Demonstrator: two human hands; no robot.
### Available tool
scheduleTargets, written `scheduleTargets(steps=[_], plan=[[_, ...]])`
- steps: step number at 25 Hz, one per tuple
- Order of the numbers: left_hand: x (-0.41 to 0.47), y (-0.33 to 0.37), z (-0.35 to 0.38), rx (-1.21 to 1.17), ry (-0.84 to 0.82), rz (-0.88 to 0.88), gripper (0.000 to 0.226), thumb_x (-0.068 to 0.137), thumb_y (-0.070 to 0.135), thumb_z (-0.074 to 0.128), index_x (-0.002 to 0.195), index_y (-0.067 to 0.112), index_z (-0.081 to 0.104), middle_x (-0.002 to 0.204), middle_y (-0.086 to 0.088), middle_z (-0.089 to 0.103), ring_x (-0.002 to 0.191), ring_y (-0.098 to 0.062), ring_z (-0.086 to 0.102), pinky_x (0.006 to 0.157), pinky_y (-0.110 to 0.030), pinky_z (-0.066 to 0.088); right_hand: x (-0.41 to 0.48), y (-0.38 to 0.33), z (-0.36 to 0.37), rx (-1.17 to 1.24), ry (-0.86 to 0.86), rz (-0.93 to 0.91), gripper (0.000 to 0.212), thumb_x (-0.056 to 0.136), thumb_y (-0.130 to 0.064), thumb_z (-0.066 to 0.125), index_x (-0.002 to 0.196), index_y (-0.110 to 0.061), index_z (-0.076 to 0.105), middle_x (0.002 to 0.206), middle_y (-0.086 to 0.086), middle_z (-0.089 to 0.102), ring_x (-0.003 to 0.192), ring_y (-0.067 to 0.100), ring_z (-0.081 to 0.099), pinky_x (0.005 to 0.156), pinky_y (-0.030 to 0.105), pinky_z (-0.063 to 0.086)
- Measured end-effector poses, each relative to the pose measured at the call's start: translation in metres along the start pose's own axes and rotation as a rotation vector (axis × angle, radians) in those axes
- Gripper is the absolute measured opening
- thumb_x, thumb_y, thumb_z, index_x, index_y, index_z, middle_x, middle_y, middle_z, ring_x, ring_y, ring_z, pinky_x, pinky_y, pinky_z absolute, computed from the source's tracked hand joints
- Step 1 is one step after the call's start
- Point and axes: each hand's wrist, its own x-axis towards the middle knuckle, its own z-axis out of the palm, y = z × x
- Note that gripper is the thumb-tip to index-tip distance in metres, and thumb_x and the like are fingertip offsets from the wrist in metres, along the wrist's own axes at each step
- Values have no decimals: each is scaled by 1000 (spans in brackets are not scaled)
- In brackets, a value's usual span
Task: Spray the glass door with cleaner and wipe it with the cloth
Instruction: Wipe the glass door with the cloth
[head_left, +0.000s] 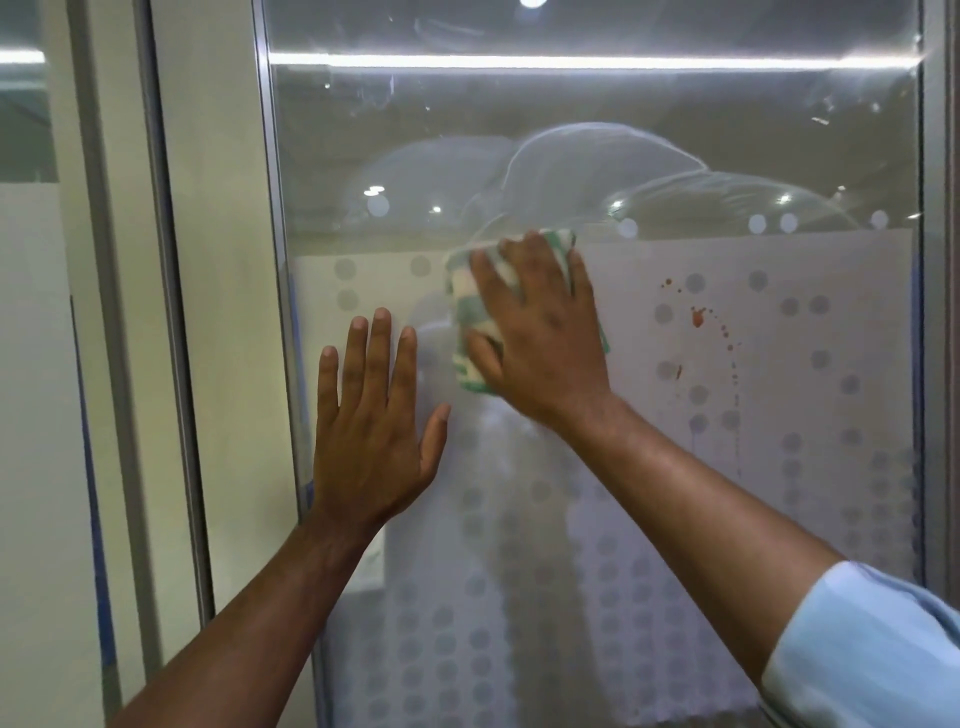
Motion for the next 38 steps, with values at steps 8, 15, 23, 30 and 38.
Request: scheduleTargets(steps=[8, 15, 23, 30, 38], plan=[[0, 0, 0, 14, -17, -1, 81, 110, 56, 33, 171, 6, 16, 180, -21, 10, 168, -39, 8, 135, -62, 12, 15, 25, -5, 0, 33, 276, 66, 92, -43, 53, 154, -23, 46, 160, 13, 44, 154, 38, 33, 126, 62, 24], [-1, -2, 3, -4, -6, 22, 84, 109, 58, 36, 171, 4, 15, 180, -22, 9, 168, -41, 8, 134, -65, 14, -29, -7, 1, 42, -3, -44, 68, 96, -45, 56, 157, -16, 47, 162, 15, 46, 158, 38, 31, 128, 62, 20], [0, 0, 0, 32, -34, 16, 84, 110, 55, 37, 171, 4, 10, 179, -24, 6, 168, -42, 5, 133, -66, 14, -6, 42, -8, -13, 37, 307, 68, 95, -45, 56, 157, -21, 44, 164, 15, 42, 156, 40, 32, 128, 62, 21], [50, 44, -14, -90, 17, 67, 82, 107, 49, 39, 171, 3, 13, 180, -23, 8, 168, -41, 6, 135, -62, 11, -98, 56, -7, 14, -2, 46, 69, 94, -45, 63, 157, -18, 49, 165, 13, 44, 158, 38, 32, 126, 62, 25], [61, 76, 7, -56, -17, 79, 82, 109, 50, 36, 171, 3, 12, 180, -22, 7, 168, -40, 4, 136, -60, 7, -52, 153, -16, 3, 133, 471, 63, 95, -45, 54, 154, -21, 50, 162, 15, 47, 153, 41, 38, 124, 63, 31]])
